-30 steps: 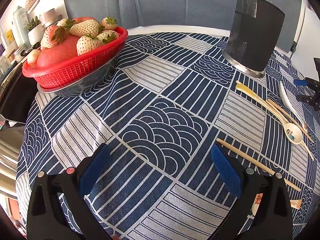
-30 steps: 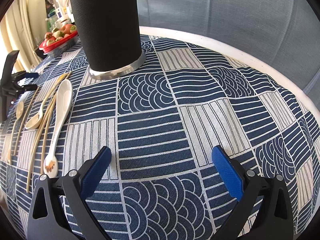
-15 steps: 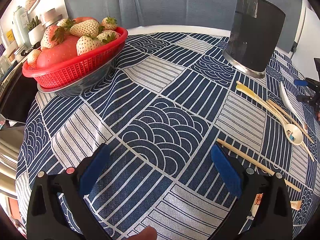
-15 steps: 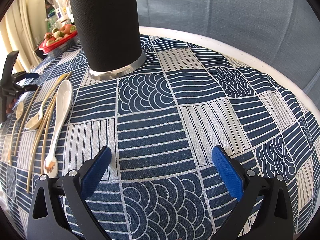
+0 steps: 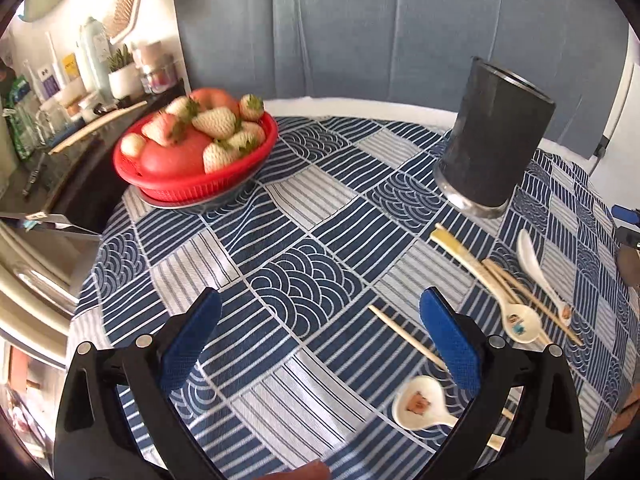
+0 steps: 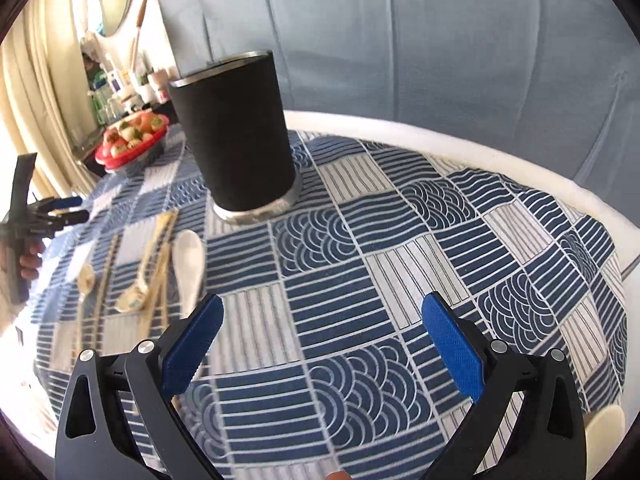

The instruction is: Organize utensils

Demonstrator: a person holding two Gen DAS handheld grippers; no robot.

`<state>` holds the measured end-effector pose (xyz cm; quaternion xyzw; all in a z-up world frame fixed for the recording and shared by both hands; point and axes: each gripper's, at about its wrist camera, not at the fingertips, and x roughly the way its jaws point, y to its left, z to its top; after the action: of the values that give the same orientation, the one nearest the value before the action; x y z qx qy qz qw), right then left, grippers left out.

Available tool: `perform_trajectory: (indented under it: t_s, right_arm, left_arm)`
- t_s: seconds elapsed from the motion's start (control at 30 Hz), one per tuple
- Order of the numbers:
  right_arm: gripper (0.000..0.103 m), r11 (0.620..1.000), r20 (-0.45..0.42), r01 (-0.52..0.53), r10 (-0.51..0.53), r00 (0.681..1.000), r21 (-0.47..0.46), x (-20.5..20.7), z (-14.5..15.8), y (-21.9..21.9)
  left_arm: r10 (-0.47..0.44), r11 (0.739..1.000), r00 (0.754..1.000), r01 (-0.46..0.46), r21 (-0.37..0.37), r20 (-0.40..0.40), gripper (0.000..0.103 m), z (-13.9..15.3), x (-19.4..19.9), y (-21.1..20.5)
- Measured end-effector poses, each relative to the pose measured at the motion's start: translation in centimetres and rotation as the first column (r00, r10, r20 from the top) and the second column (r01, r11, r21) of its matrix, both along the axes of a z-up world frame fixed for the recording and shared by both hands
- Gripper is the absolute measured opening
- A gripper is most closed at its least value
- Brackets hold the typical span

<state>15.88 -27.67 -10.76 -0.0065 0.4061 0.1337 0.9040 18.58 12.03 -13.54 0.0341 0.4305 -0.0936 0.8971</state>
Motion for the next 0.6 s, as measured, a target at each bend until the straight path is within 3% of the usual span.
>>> perform_trajectory:
  t_s: [0.07, 0.2, 0.27, 0.37, 0.47, 0.6]
  right_arm:
    - [0.095, 0.999, 0.002, 0.006, -0.006, 1.0, 0.033, -2.0, 2.3, 0.5]
    - [0.095, 0.999, -0.02, 0.043, -0.043, 0.999, 0.011, -5.7, 5.3, 2.7]
    - [0.095, 0.997, -0.026, 0.074, -0.074, 0.997, 0.011, -7.3, 6.3, 3.4]
    - [0.095, 0.993, -0.064, 0.116, -0.118, 0.991, -0.025, -9.2, 6.9, 4.1]
    - [0.095, 0.993, -0.066, 0.1, -0.104, 0.992, -0.069, -10.5, 7.1, 4.7]
    - [0.095, 0.988, -0.023, 0.102, -0.105, 0.994, -0.118, -11.6, 7.9, 4.7]
  left_arm:
    - [0.01, 0.999, 1.0, -0.01, 0.033, 0.003, 0.097, 2.5, -2.3, -1.6]
    - [0.017, 1.0, 0.999, -0.018, -0.02, -0.031, 0.097, 5.7, -7.0, -4.2]
    - [0.012, 1.0, 0.999, -0.012, 0.004, -0.044, 0.097, 6.4, -9.2, -5.7]
    - [0.043, 0.999, 0.996, -0.044, -0.008, -0.073, 0.097, 7.3, -11.5, -7.2]
    - [0.064, 0.995, 0.998, -0.062, 0.077, -0.013, 0.097, 8.7, -13.9, -9.6]
    - [0.053, 0.997, 0.999, -0.053, 0.048, -0.004, 0.097, 10.1, -14.9, -10.5]
